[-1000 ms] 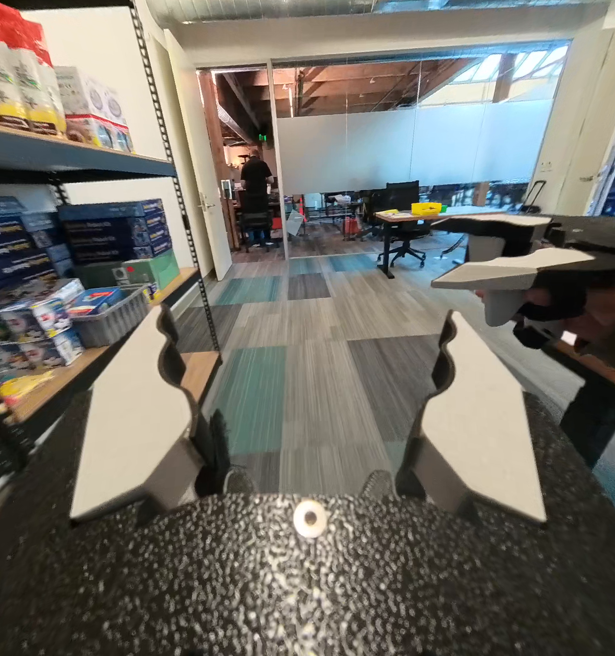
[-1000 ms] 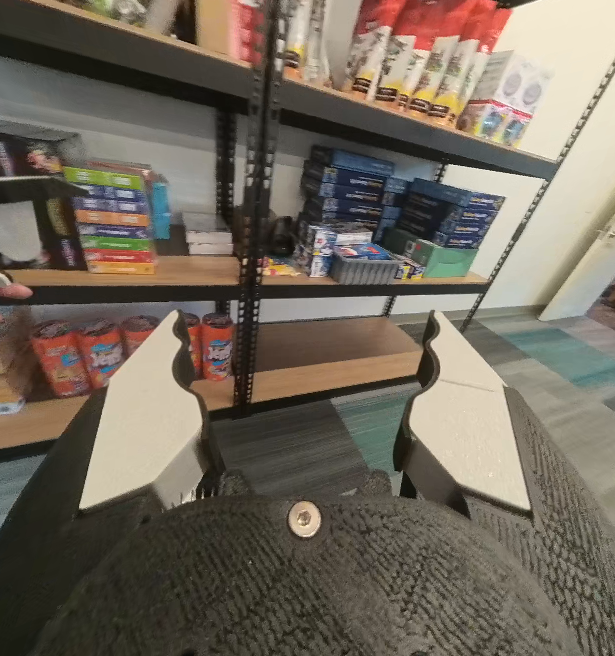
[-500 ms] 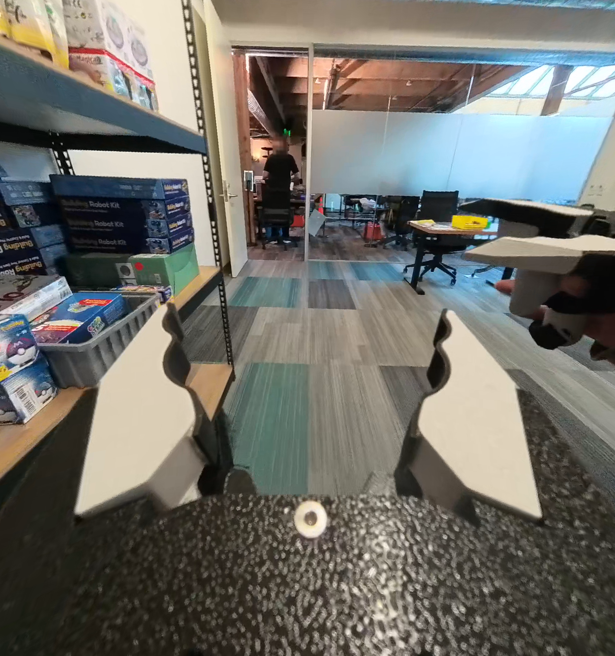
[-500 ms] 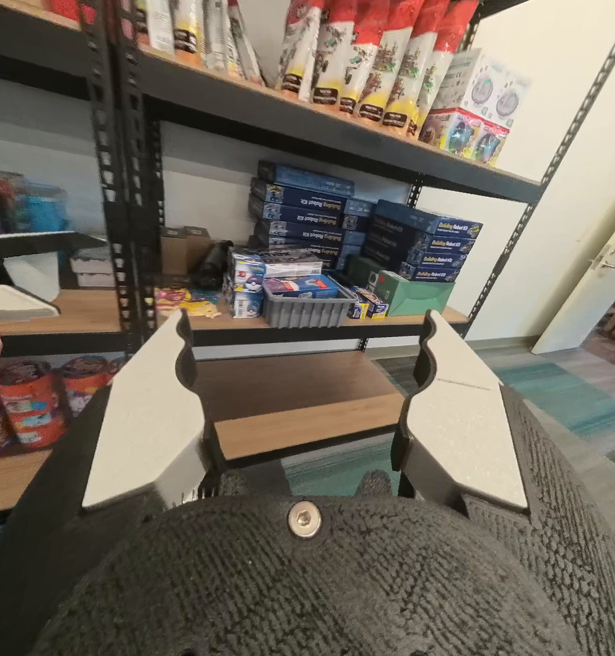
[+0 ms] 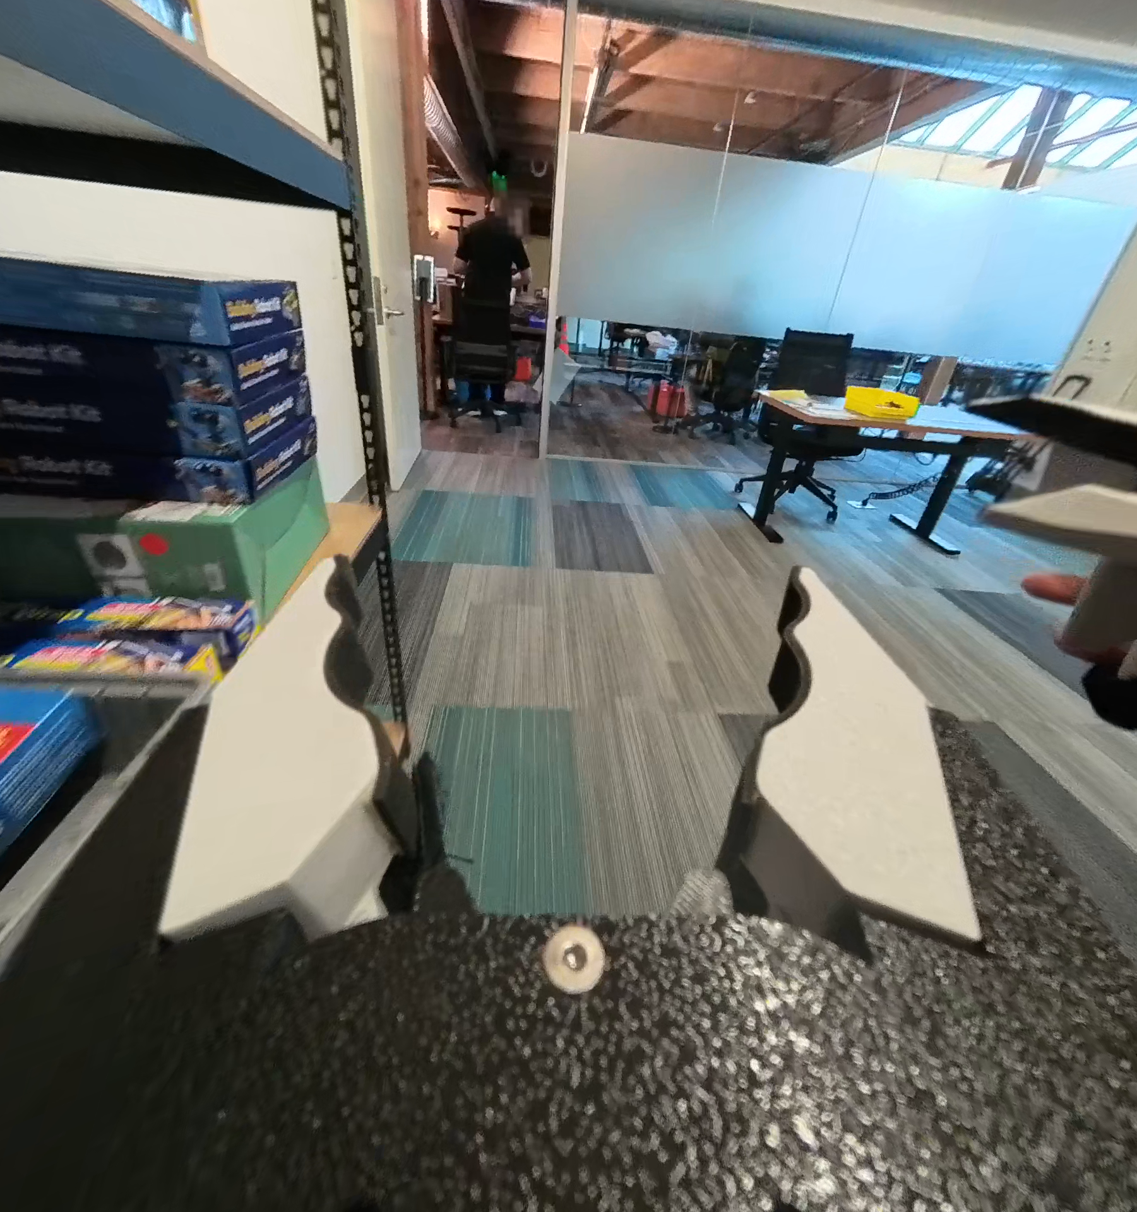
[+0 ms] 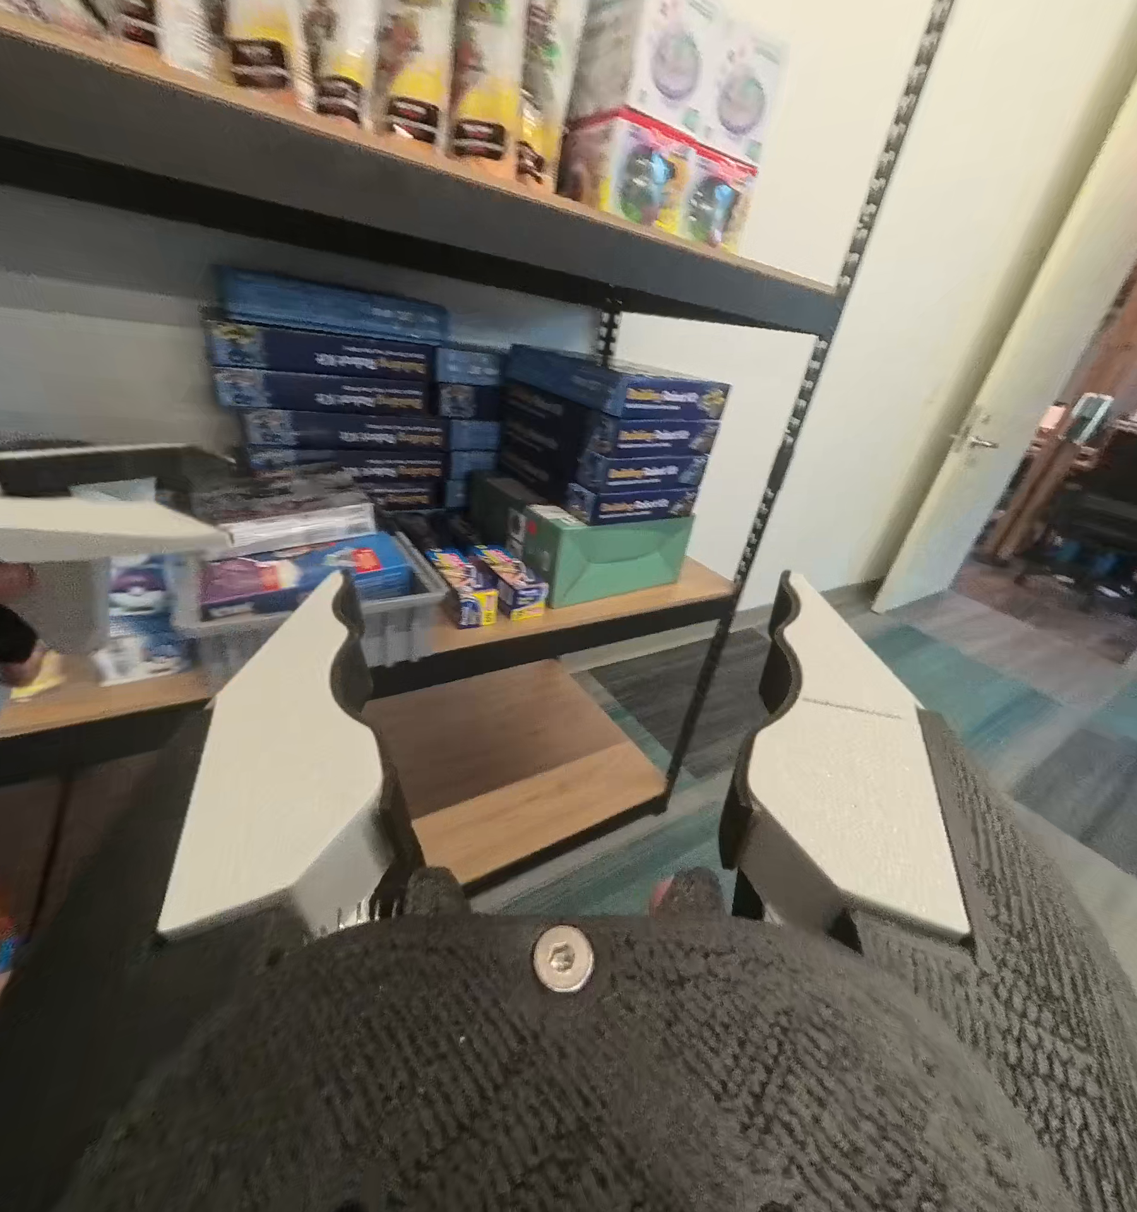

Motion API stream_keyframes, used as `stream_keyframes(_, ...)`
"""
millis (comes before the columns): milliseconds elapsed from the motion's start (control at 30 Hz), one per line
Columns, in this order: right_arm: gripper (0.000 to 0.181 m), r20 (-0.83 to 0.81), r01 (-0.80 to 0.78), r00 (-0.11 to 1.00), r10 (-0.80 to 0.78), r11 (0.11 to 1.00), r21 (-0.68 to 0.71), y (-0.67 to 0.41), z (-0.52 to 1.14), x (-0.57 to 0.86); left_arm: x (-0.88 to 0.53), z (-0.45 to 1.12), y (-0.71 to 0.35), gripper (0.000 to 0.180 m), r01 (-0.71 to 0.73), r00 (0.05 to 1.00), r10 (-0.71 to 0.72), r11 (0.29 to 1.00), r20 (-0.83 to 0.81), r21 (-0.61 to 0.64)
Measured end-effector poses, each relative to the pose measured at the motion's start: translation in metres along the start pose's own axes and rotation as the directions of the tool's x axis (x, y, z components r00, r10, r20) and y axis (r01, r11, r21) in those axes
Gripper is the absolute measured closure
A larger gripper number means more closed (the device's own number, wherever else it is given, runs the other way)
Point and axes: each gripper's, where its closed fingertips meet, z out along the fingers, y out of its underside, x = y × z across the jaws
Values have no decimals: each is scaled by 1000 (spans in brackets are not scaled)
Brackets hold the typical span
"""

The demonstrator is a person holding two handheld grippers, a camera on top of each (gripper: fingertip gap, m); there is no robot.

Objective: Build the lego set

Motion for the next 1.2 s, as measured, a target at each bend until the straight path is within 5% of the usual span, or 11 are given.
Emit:
stream_keyframes(267, 61, -101, -7, 995, 4, 999, -33, 62, 79, 155, -29, 184, 23, 59, 16, 1000, -16, 999, -5, 28)
stream_keyframes(533, 61, 87, 24, 996, -21, 999, -37, 63, 205, 262, -104, 288, 5, 65, 43, 942, -74, 994, 327, 102)
stream_keyframes(667, 61, 309, 28, 951, -8, 998, -62, 90, 271, 241, -180, 216, 21, 69, 45, 758, -98, 994, 645, 99)
stream_keyframes(800, 60, 506, -43, 860, 69, 997, -62, 95, 321, 181, -253, 55, 21, 56, -8, 300, -112, 993, 947, 119)
stream_keyframes(933, 61, 682, -97, 724, 105, 994, -50, 88, 346, 101, -288, -66, 32, 53, 0, 7, -44, 999, 999, 44)
stream_keyframes(1033, 61, 778, -119, 620, 102, 992, -35, 78, 352, 47, -316, -110, 62, 42, 144, -78, 81, 987, 994, -69)
stream_keyframes(1200, 62, 884, -109, 464, 51, 994, 0, 58, 353, -29, -358, -133, 112, 46, 331, -64, 184, 931, 981, -153)
